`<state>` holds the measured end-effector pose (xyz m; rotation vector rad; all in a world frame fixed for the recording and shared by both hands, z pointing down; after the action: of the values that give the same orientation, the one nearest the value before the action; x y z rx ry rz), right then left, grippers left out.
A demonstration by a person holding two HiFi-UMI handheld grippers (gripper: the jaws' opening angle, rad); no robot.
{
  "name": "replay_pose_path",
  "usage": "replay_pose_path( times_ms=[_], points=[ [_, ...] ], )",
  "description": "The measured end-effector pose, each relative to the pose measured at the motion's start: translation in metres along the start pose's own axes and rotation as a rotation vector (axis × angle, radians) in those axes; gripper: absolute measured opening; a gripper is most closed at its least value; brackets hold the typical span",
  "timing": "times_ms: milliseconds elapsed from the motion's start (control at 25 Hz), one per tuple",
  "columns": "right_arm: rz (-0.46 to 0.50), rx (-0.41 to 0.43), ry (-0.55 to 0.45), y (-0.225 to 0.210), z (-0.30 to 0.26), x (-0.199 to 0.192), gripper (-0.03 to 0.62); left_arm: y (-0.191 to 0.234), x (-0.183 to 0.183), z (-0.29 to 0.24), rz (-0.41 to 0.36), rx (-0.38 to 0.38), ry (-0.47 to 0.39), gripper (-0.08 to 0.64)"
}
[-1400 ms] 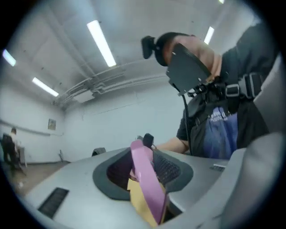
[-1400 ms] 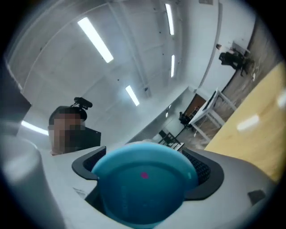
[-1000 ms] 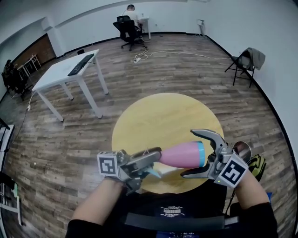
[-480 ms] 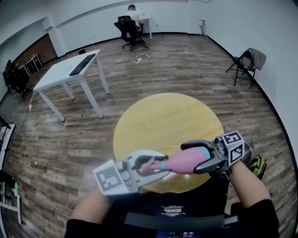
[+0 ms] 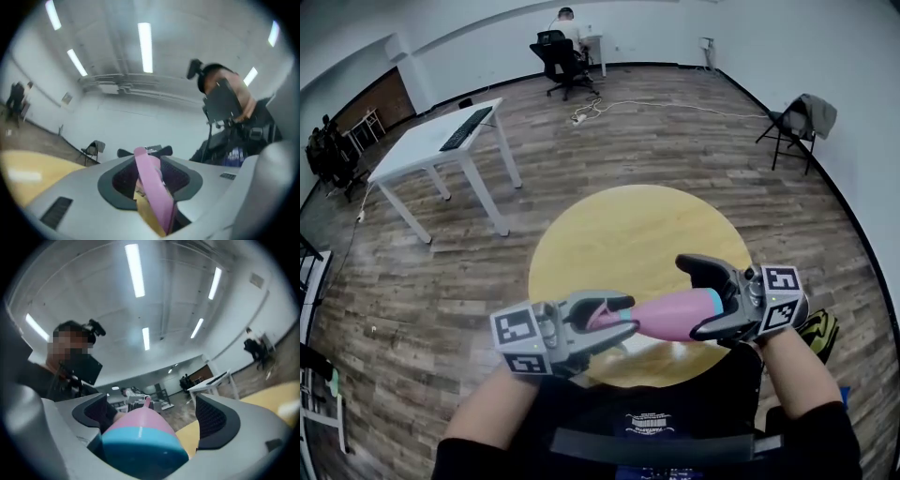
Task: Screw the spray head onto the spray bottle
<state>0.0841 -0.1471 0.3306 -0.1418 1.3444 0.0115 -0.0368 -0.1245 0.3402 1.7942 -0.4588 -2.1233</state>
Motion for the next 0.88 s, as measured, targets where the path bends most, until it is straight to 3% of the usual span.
replay_pose_path(
  times_ms=[120,200,320,520,600,720,800,880],
  points=[
    [0.393,-0.069,0.150,0.006,-0.004,0.006,0.591,0.026,0.002,0.009,0.309,-0.004,-0.086,0.164],
    [0.593,-0.062,0.247,0.015,-0.004,0.002,0.592,0.038,0.000,0.009,0.442,-0.004,-0.115,0.164],
    [0.739,-0.033,0.336,0.026,0.001,-0.006,0.592,0.042,-0.002,0.004,0.525,-0.023,-0.147,0.164],
    [0.803,0.034,0.466,0.034,-0.012,-0.033,0.599,0.034,0.005,0.004,0.536,-0.073,-0.145,0.165],
    [0.721,0.080,0.446,0.041,-0.013,-0.035,0.533,0.026,0.005,0.004,0.474,-0.058,-0.116,0.164],
    [0.438,0.085,0.341,0.040,-0.011,-0.028,0.524,0.011,0.005,0.000,0.272,-0.009,-0.058,0.173],
    [0.160,0.132,0.213,0.032,-0.006,-0.023,0.522,-0.009,0.007,-0.006,0.001,0.017,-0.014,0.173],
    [-0.171,0.214,0.076,0.021,0.002,-0.024,0.522,-0.031,0.007,-0.015,-0.359,0.042,0.048,0.173]
  ],
)
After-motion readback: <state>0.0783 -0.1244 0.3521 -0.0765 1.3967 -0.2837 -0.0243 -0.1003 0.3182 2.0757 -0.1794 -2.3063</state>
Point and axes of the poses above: the fingertips, and each gripper's own axes: z backward along the fingers, y to its left, x out of its top, the point moved 3 cm from there along z, backward along the fingers, and after that the axes turned 12 degrees about z, right-handed, at the moved point
